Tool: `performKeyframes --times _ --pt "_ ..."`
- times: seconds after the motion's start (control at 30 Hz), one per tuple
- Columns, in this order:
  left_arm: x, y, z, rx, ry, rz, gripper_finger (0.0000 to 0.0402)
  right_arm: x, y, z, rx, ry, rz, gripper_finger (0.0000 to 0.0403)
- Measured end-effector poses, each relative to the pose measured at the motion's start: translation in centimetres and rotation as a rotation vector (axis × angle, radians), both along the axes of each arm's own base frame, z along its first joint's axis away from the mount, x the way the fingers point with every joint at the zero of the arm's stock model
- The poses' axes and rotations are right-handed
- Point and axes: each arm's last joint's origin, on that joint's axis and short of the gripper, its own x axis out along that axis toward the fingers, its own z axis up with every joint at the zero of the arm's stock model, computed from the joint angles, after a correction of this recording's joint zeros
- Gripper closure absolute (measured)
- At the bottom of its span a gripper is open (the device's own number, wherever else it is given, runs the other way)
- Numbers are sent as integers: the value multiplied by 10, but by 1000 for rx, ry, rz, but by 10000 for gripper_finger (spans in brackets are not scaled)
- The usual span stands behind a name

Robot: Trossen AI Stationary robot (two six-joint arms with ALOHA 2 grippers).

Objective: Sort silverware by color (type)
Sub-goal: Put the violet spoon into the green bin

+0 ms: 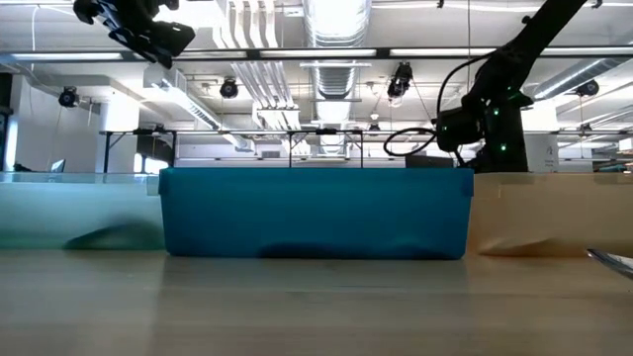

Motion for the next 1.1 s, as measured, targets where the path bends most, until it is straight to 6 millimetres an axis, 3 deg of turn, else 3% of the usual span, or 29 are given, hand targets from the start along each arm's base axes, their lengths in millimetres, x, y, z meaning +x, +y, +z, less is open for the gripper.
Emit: performKeyframes --times 0.2,0.6,1.1 --pt "-1 3 0 0 16 10 259 0 0 4 -18 -12 -2 266" --pt "-11 8 6 5 -17 46 259 -6 6 35 -120 -136 -105 266" --pt "-10 8 7 1 -37 43 259 8 -10 -5 -122 -52 -59 271"
